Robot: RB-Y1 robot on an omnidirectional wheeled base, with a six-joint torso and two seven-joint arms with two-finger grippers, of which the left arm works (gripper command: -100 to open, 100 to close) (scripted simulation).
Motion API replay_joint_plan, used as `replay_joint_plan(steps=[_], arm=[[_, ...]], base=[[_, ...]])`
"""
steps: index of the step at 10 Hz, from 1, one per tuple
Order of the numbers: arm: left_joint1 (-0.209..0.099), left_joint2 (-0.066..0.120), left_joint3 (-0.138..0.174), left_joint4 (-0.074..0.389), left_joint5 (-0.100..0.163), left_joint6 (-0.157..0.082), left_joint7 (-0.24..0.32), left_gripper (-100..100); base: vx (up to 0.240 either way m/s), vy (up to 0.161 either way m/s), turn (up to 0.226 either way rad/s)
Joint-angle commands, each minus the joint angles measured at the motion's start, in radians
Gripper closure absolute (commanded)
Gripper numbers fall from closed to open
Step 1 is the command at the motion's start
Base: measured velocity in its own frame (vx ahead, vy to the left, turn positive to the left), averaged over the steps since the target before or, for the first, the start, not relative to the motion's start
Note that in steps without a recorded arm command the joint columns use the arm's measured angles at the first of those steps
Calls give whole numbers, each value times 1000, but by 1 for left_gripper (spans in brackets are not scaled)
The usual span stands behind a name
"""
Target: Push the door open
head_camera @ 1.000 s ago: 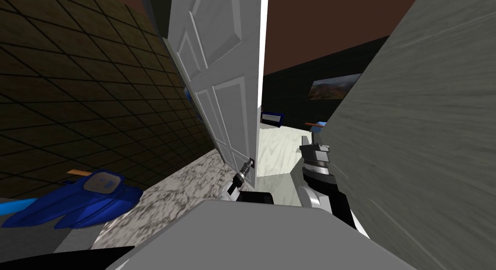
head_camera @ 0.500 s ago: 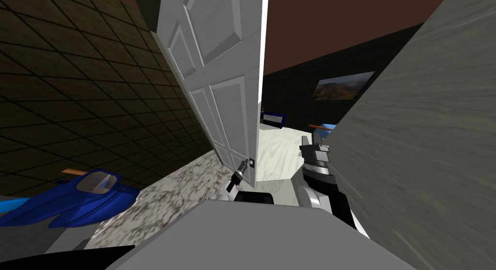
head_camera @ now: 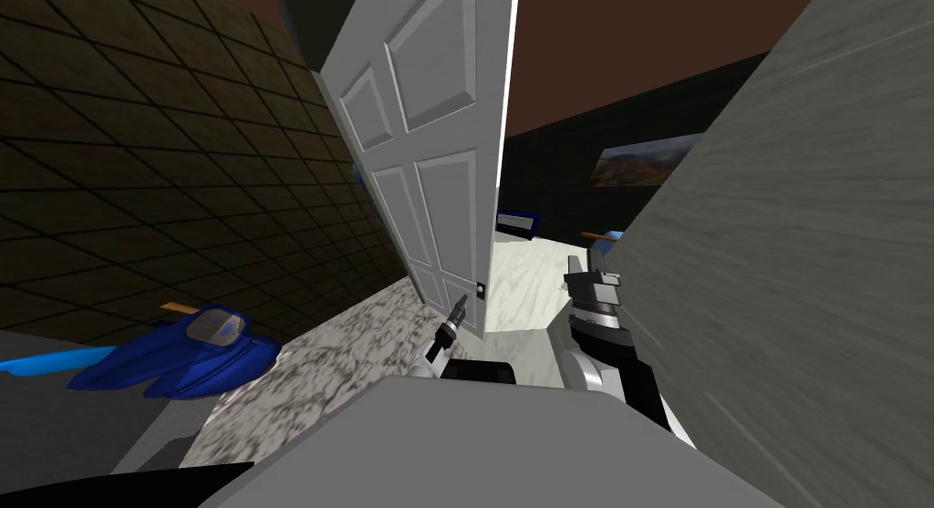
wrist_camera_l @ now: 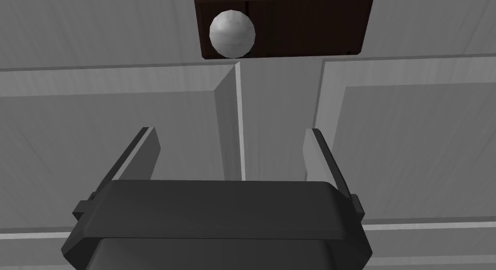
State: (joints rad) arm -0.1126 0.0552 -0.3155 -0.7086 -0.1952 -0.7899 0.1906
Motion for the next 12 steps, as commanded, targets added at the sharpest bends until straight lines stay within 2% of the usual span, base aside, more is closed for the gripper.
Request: replay_joint_plan(steps=[1,3,4,5,8,12], arm=[[3,-5,-5,-5,0,2,8,-100],[6,-20,-10,-11,0,3,15,-100],[1,-17,-7,-4,0,1,11,-100],[2,-10,-5,-1,1,-2,8,-100],[3,-6,0,2,3,-7,2,-100],[3,-14,9,9,7,-17,-8,-100]], base=[[-222,85,31],[-245,28,32],[-87,15,0],[74,-55,-32],[160,-81,-19],[193,-98,-21]])
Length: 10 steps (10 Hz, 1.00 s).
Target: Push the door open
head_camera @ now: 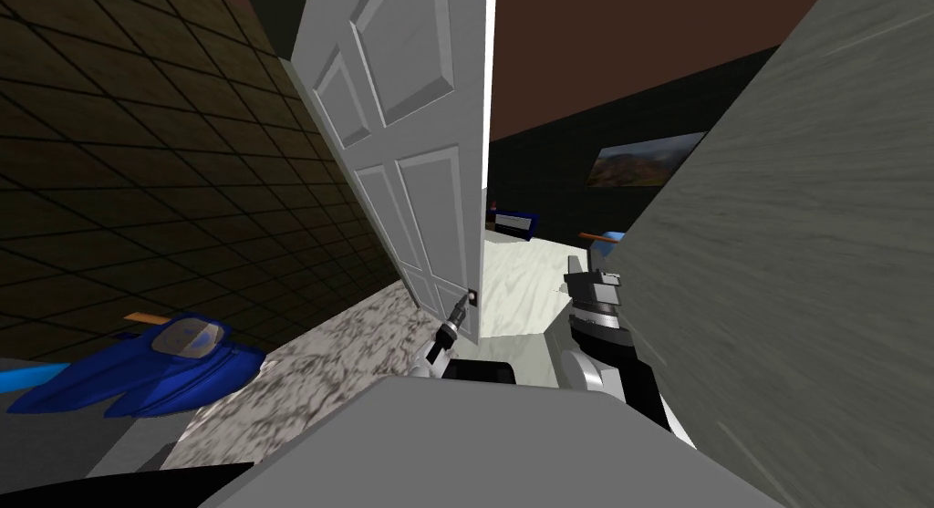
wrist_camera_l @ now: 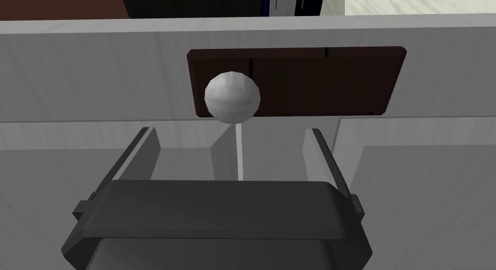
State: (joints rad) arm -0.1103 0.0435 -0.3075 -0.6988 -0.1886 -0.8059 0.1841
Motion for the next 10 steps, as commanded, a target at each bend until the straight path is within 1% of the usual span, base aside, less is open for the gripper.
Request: replay_joint_plan(steps=[1,2,3,4,9,10], arm=[[1,-7,3,1,1,-3,-4,-100],[1,-14,5,3,2,-6,-6,-100],[-1,-10,4,5,2,-5,-5,-100],[-1,-10,4,5,2,-5,-5,100],[-1,-10,4,5,2,-5,-5,100],[-1,-2,19,9,9,-2,-15,100]], base=[[173,-78,-28],[158,-96,-19],[70,-45,6],[-15,8,7],[-11,7,-5],[146,-29,31]])
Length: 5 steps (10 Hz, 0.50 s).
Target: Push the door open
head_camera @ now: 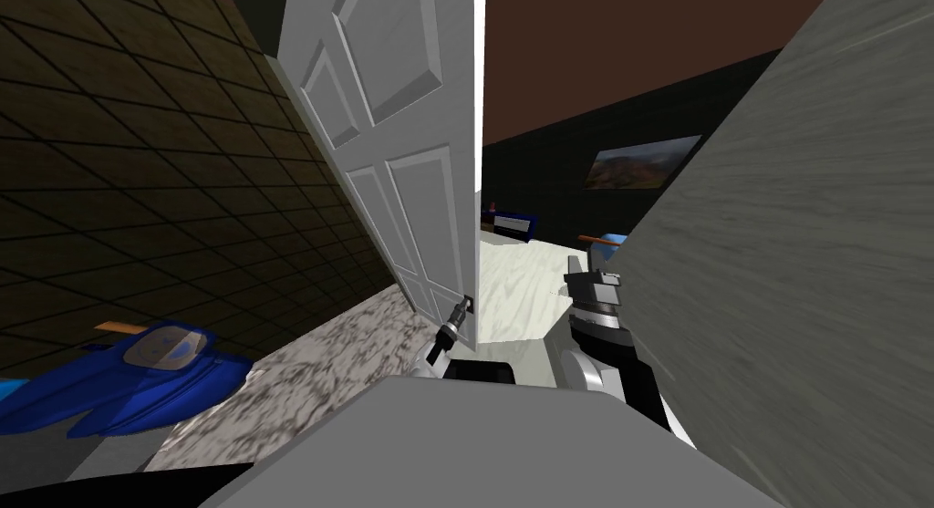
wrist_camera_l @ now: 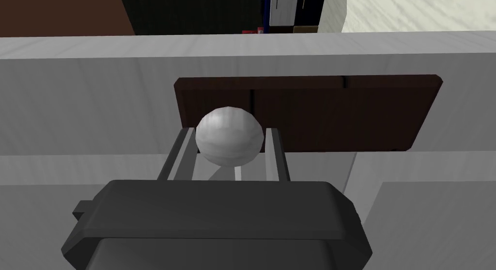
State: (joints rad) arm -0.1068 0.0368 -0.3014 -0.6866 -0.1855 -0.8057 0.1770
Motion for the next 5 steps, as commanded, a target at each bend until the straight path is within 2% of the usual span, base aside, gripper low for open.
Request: replay_joint_plan(steps=[1,3,4,5], arm=[[-5,7,18,-3,8,-2,-11,100],[-7,13,38,-1,18,0,-24,100],[-8,16,50,0,24,1,-32,100],[-2,19,37,0,20,0,-25,-100]], base=[[179,-53,40],[174,-55,46],[213,-26,115],[-25,-17,69]])
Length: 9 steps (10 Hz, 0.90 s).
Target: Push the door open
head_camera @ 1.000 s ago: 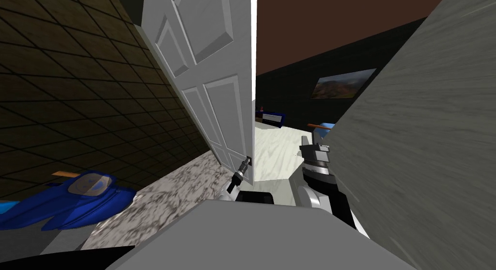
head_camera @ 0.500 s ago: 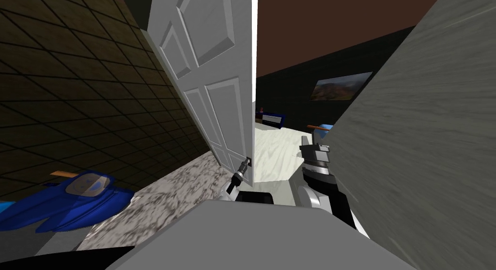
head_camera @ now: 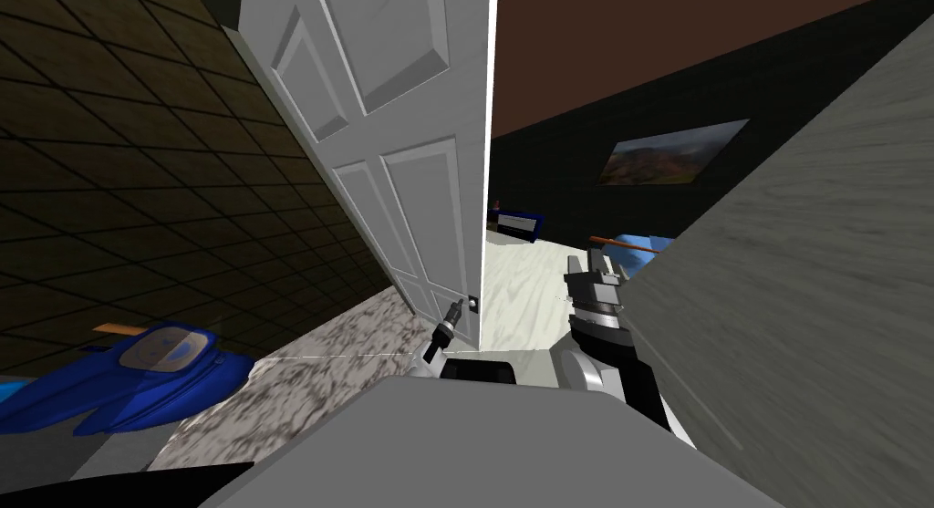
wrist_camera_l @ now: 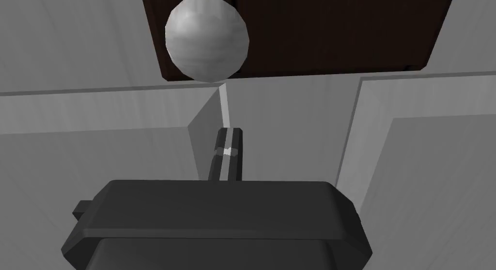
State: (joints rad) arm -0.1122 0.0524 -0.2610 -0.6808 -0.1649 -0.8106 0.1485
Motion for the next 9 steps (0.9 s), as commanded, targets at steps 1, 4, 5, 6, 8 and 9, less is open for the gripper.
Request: replay_joint_plan(steps=[1,4,5,6,8,9], arm=[[3,4,-3,-6,-1,5,4,-100],[2,1,-4,-16,2,16,10,-100],[2,-6,-4,-20,4,21,12,-100],[2,-13,-5,-22,4,24,14,-100],[-3,-19,-4,-15,6,21,15,-100],[-3,-12,-1,-14,7,20,12,-100]], base=[[-167,-16,14],[-223,23,36],[-250,2,59],[-257,3,40],[-188,0,26],[70,-46,-34]])
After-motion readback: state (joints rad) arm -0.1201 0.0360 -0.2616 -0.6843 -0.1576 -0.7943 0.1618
